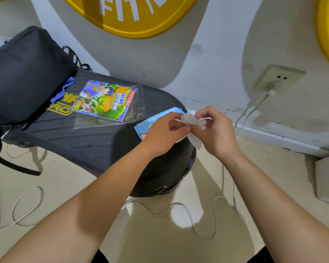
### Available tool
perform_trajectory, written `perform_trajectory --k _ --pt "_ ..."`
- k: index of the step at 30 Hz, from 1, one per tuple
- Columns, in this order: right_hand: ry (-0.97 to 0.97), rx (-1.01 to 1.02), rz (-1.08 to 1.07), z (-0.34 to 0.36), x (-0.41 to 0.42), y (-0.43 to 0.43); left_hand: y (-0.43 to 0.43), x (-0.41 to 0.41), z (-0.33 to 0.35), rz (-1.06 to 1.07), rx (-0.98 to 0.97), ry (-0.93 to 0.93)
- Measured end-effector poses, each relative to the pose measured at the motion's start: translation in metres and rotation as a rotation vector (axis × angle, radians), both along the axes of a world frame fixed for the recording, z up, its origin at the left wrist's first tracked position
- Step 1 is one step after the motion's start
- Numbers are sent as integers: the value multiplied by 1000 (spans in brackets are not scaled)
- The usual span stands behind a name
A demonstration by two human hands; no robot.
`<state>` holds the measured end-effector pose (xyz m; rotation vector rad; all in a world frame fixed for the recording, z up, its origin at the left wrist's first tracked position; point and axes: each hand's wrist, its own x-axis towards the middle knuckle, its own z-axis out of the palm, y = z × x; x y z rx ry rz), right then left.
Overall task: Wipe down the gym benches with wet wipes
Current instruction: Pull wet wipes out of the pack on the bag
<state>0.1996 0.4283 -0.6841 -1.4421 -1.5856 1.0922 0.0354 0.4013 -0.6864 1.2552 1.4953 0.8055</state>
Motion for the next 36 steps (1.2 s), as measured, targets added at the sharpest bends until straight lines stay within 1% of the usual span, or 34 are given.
perform_trajectory --k 4,7,9,12,16,20,24,29,36 --pt "175 -57 23 4 1 -1 1 4 4 99 29 -54" --pt "296 -128 33 7 3 -1 2 -4 9 167 59 1" --pt "312 -143 17 7 5 -1 2 -10 8 216 83 11" --pt "340 -176 -40 4 10 1 2 -21 8 261 62 -18" --pt "325 -199 -81 1 18 6 6 -34 10 337 96 -6" --pt "312 -174 -107 -2 21 11 10 -46 8 424 159 72" --pt "327 -168 -108 -4 15 13 8 -54 5 494 177 104" --pt "428 -241 -83 -3 9 15 9 -67 5 570 177 120" --pt "400 -201 -356 -9 10 21 4 -78 7 617 187 150"
